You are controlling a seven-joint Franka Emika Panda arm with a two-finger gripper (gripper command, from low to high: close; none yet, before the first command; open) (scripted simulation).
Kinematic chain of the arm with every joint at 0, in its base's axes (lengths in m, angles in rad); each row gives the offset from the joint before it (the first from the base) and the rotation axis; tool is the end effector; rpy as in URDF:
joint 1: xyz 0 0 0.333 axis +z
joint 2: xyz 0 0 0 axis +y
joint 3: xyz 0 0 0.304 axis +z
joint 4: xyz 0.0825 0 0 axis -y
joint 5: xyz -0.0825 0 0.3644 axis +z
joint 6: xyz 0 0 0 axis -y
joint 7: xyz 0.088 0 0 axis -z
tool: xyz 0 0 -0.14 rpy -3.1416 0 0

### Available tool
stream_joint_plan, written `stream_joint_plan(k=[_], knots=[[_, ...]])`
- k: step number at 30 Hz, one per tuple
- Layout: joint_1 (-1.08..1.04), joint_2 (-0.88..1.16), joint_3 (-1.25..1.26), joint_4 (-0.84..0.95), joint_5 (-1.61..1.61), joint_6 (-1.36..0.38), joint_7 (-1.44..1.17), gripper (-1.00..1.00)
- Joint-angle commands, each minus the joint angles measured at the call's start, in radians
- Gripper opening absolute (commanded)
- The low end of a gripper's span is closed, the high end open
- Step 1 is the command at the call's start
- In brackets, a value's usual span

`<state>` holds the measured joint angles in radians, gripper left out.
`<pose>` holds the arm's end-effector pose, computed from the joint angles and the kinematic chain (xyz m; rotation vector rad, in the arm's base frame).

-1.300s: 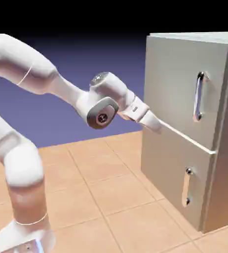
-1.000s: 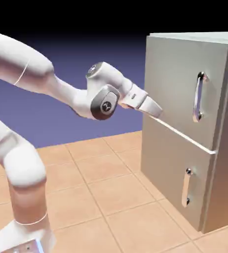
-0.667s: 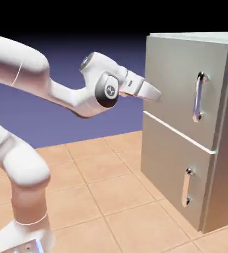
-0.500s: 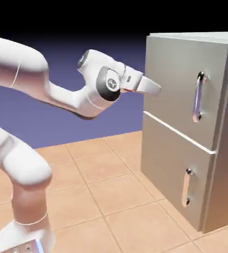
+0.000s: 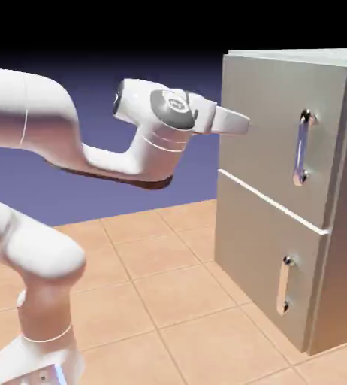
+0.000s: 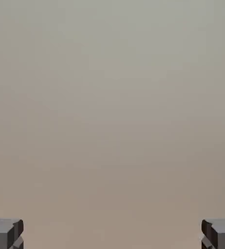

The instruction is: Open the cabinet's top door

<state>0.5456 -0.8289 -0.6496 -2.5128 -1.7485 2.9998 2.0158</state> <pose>0.3833 -0.0188 0.5743 -2.0502 0.7193 -1.5859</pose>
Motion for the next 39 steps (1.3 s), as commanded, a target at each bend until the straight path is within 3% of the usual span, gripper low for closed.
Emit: stream_joint_plan(k=[1,25,32,33,39], knots=[[0.013,-0.006,-0.016,0.007,-0.044,-0.001,0.032,1.0],[0.332,-0.161,-0.404,0.185,-1.087,-0.023,0.793,1.0],[0.519,-0.107,-0.518,0.315,-1.139,-0.057,0.827,1.0],[0.519,-0.107,-0.518,0.315,-1.139,-0.057,0.827,-1.0],[0.338,-0.098,-0.391,0.17,-1.053,-0.142,0.818,-1.0]])
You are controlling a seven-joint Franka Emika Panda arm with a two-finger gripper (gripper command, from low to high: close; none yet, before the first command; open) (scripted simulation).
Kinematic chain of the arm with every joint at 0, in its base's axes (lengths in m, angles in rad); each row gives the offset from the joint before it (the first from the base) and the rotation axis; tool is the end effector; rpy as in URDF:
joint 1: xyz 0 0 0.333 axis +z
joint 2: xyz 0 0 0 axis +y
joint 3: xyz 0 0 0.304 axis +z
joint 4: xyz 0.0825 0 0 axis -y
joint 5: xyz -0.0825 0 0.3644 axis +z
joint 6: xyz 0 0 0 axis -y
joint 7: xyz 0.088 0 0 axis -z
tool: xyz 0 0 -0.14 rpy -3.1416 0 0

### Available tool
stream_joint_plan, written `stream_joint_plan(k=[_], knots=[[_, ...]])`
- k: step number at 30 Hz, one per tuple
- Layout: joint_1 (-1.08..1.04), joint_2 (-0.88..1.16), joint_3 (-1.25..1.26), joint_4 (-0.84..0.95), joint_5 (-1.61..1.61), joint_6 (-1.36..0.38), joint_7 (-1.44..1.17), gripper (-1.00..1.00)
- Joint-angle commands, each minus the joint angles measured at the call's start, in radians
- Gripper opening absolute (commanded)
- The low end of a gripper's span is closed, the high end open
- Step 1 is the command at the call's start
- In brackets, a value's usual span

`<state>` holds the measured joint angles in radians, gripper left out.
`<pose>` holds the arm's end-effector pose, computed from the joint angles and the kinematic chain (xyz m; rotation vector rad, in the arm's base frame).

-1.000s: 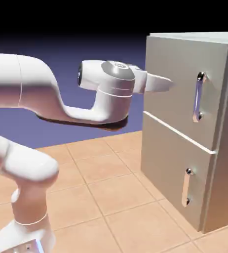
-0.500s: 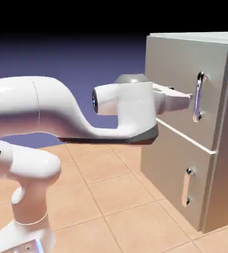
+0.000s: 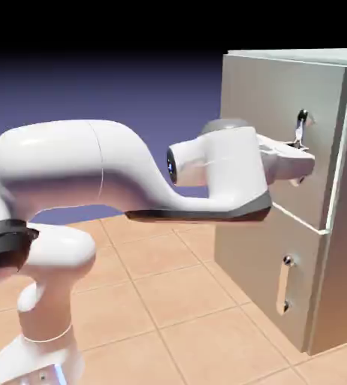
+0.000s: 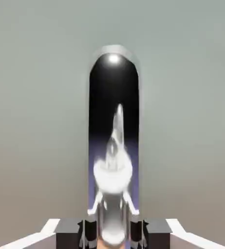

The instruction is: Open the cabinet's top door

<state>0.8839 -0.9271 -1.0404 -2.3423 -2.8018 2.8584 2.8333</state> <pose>0.4327 -0.1206 0.5204 -1.7570 0.7708 -1.7883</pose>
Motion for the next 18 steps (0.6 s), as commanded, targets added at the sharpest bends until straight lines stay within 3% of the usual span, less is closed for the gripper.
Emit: stream_joint_plan(k=[1,18], knots=[[-0.036,-0.001,0.027,-0.029,0.021,-0.017,-0.004,-1.0],[-0.598,-0.214,0.596,-0.494,0.584,-0.285,-0.194,-1.0]])
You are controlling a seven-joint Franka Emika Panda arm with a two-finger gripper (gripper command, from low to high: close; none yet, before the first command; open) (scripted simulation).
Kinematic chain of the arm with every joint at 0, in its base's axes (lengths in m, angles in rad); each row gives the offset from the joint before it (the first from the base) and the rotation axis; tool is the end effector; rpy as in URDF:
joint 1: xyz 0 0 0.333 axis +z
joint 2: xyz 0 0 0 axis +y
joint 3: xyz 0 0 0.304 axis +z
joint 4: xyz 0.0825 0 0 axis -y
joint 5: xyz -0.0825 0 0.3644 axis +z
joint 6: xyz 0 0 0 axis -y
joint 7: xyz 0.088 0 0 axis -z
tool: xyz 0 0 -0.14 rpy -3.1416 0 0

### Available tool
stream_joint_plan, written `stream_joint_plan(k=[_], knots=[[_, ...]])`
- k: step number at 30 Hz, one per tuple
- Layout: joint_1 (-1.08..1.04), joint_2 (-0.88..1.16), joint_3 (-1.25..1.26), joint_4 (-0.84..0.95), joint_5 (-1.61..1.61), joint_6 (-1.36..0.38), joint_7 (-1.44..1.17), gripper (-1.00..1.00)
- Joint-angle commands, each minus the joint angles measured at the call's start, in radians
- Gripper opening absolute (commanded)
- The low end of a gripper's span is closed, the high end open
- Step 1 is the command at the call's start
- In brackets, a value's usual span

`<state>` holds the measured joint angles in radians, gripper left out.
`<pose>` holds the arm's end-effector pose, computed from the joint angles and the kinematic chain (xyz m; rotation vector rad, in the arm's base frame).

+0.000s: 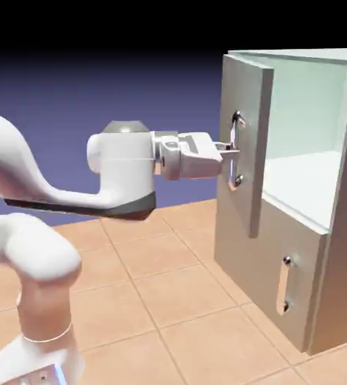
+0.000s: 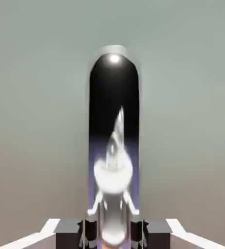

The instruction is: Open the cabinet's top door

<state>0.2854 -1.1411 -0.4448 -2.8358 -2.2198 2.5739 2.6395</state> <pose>0.3086 -0.0543 0.5229 -1.7003 1.1377 -2.0090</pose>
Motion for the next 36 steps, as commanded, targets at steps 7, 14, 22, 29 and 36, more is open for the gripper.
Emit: stream_joint_plan(k=[7,14,22,29,36], knots=[[-0.087,-0.145,0.224,-0.12,0.306,-0.11,-0.117,-1.0],[-0.076,-0.264,0.45,-0.188,0.611,-0.261,-0.218,-1.0],[-0.005,-0.303,0.739,-0.185,0.935,-0.488,-0.271,-1.0],[0.016,-0.235,0.993,-0.101,1.18,-0.701,-0.263,-1.0],[-0.073,-0.107,1.247,0.076,1.396,-0.931,-0.234,-1.0]])
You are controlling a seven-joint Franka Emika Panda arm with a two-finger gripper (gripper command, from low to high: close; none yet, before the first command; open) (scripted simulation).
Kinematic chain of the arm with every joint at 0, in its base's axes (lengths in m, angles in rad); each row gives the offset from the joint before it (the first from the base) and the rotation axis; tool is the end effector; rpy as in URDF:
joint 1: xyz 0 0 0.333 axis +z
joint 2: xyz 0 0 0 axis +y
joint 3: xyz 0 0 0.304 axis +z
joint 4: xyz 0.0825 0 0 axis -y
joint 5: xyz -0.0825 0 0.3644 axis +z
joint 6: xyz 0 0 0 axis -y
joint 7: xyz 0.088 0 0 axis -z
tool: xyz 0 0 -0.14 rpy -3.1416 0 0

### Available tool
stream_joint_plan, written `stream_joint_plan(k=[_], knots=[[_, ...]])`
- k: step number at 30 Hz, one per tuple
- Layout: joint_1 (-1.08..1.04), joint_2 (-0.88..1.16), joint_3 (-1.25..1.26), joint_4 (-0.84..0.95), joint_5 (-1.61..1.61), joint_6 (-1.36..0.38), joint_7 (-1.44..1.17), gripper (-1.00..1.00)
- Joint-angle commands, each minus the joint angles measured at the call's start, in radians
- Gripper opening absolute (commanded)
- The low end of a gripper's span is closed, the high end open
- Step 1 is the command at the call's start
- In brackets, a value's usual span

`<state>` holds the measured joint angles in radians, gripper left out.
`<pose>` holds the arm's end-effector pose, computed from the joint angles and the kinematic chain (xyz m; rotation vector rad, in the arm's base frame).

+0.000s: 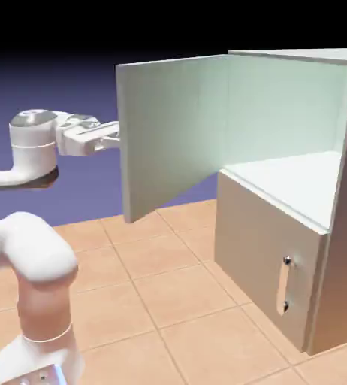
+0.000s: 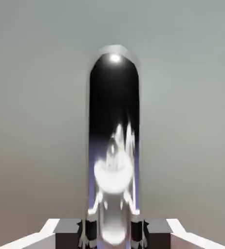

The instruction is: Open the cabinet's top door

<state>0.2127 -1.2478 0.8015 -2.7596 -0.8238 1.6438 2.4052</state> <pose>0.1707 0.1492 0.5222 1.3150 -1.6558 2.1007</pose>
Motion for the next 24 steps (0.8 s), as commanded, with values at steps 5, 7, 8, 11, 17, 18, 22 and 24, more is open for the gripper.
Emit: stream_joint_plan(k=[5,7,8,11,17,18,22,24], knots=[[-0.142,0.088,0.172,0.178,0.122,-0.169,0.015,-1.0],[-0.206,0.113,0.232,0.251,0.159,-0.23,0.018,-1.0],[-0.24,0.123,0.26,0.287,0.176,-0.259,0.018,-1.0],[-0.342,0.146,0.341,0.396,0.219,-0.343,0.016,-1.0],[-0.552,0.16,0.479,0.613,0.286,-0.498,-0.005,-1.0],[-0.587,0.158,0.499,0.649,0.295,-0.523,-0.01,-1.0],[-0.724,0.144,0.57,0.794,0.325,-0.619,-0.037,-1.0],[-0.78,0.136,0.596,0.855,0.335,-0.658,-0.05,-1.0]])
